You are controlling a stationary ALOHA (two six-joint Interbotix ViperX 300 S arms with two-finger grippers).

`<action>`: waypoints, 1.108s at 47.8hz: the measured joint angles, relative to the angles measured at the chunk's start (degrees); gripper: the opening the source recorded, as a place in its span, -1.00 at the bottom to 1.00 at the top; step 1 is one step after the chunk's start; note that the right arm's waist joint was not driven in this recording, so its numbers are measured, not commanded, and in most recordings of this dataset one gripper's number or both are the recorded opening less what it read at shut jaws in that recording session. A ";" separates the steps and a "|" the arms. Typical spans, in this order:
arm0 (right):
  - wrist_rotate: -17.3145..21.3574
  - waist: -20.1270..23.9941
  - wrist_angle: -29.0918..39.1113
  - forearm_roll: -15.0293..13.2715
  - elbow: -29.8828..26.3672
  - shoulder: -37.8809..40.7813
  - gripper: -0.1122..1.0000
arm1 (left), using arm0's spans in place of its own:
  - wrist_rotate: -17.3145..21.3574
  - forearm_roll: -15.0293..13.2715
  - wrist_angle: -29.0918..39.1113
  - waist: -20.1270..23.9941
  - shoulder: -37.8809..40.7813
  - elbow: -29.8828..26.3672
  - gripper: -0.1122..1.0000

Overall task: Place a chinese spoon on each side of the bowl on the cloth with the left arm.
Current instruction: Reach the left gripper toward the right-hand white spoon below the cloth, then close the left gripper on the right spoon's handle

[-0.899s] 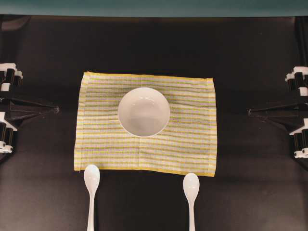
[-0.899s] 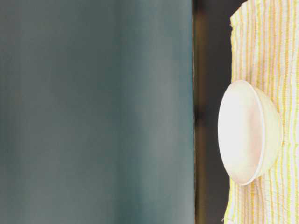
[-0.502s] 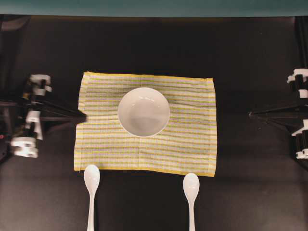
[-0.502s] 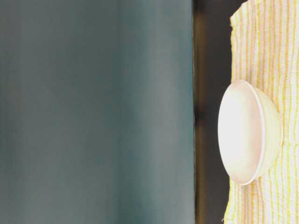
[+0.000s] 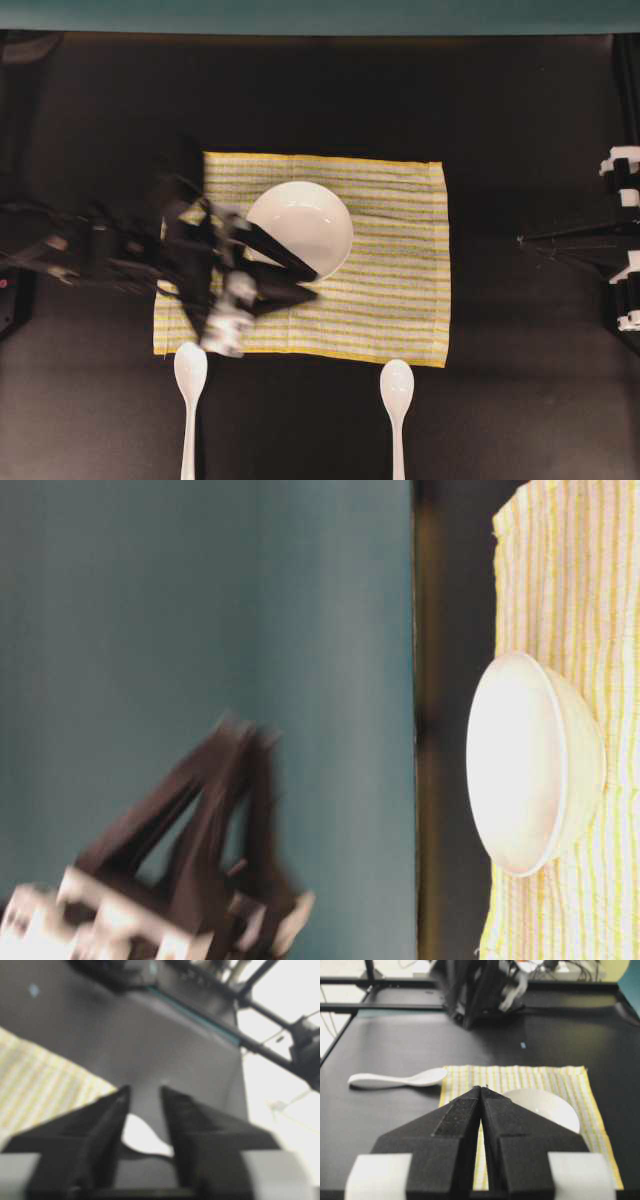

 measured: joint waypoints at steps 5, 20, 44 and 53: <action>0.00 0.00 0.09 0.00 0.00 -0.26 -0.79 | -1.93 0.09 2.72 -1.32 5.27 -4.57 0.49; 0.09 0.00 1.76 0.00 0.09 -1.23 -0.79 | -3.16 0.09 9.93 -2.02 16.44 -14.33 0.77; 0.09 0.00 2.20 0.00 0.44 -1.32 -0.79 | -3.16 0.09 4.48 -2.20 28.39 -17.23 0.75; 0.09 0.00 2.11 0.00 0.70 -1.32 -0.79 | -2.90 0.09 3.96 -3.08 29.71 -18.72 0.75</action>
